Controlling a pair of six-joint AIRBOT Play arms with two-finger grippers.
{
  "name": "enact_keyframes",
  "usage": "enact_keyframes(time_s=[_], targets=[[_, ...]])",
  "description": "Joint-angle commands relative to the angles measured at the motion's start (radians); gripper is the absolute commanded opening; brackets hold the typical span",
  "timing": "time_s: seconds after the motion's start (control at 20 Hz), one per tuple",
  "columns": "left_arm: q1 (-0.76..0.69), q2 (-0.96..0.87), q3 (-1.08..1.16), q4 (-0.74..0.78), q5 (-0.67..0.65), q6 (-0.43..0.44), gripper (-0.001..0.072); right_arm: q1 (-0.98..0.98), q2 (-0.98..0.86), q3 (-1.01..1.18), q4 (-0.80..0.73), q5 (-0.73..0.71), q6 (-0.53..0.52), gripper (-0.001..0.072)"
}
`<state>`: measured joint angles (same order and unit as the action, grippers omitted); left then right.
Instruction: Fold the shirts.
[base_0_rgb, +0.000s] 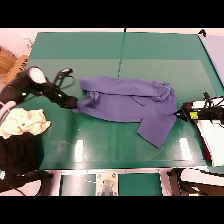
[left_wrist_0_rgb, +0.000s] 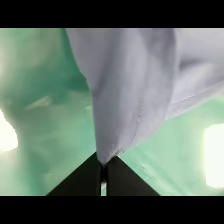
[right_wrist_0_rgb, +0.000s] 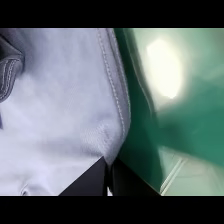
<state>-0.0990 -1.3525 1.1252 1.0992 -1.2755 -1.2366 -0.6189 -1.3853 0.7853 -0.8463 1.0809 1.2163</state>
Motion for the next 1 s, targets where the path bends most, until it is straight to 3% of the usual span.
enact_keyframes(time_s=[0.0,0.15,0.3,0.5,0.6,0.75,0.95], targets=[[0.188,-0.037,-0.029,-0.217,-0.1,0.174,0.0031,-0.012,0.0,0.002,0.0,0.035,-0.01,0.0017],[0.225,-0.105,-0.092,-0.289,-0.101,0.222,0.0031,-0.006,0.0,-0.006,0.027,0.069,-0.024,0.0017],[0.223,-0.126,-0.098,-0.42,-0.101,0.308,0.0031,0.004,0.016,0.002,0.227,0.174,-0.115,0.0017],[0.237,-0.09,0.11,-0.636,-0.233,0.308,0.003,-0.004,0.135,0.188,0.504,0.31,-0.144,0.0017],[0.239,-0.021,0.267,-0.723,-0.225,0.293,0.003,-0.013,0.23,0.348,0.601,0.315,-0.143,0.0018],[0.239,0.096,0.535,-0.769,-0.109,0.24,0.003,-0.049,0.361,0.585,0.748,0.235,-0.143,0.0018],[0.239,0.268,0.802,-0.734,0.187,0.136,0.0031,-0.117,0.531,0.811,0.805,-0.016,-0.143,0.0018]])
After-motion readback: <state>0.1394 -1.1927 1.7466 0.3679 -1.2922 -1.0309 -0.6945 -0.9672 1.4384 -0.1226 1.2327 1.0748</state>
